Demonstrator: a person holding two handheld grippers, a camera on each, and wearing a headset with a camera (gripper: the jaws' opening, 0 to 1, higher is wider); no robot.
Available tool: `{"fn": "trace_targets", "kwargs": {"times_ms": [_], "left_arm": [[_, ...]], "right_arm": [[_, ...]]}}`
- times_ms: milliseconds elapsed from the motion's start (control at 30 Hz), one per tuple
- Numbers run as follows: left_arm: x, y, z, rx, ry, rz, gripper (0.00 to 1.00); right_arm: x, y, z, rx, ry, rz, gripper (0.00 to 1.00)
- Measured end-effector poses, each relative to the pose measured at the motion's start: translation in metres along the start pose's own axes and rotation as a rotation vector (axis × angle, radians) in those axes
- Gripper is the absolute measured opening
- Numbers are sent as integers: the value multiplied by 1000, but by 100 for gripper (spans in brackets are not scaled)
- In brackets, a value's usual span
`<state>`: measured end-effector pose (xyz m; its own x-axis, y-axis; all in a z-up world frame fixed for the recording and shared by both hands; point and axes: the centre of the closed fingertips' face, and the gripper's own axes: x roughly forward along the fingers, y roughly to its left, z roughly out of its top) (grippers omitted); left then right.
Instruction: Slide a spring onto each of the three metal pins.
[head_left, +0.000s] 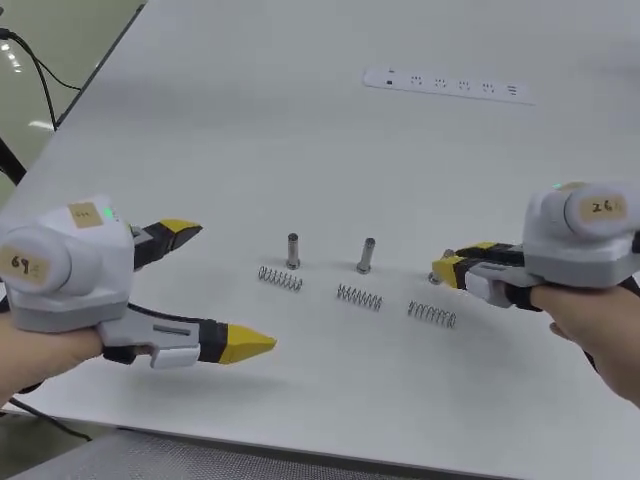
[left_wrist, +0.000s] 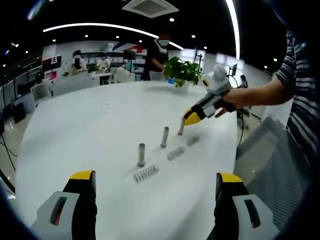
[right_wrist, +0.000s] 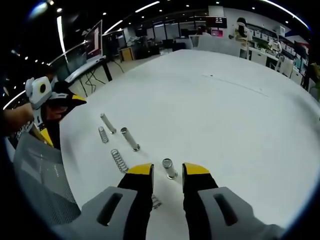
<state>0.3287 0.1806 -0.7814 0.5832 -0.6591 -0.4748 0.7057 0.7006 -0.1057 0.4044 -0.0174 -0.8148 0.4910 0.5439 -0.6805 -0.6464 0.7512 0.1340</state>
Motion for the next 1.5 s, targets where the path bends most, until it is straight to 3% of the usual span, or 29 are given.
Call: {"fn": "trace_targets", "kwargs": {"times_ms": [767, 1500], "left_arm": [[1, 2, 3, -4, -6, 0, 98], [1, 3, 5, -7, -8, -1, 98]], "right_arm": [[-7, 8, 4, -16, -15, 38, 36], [-14, 11, 1, -130, 7, 49, 41]]}}
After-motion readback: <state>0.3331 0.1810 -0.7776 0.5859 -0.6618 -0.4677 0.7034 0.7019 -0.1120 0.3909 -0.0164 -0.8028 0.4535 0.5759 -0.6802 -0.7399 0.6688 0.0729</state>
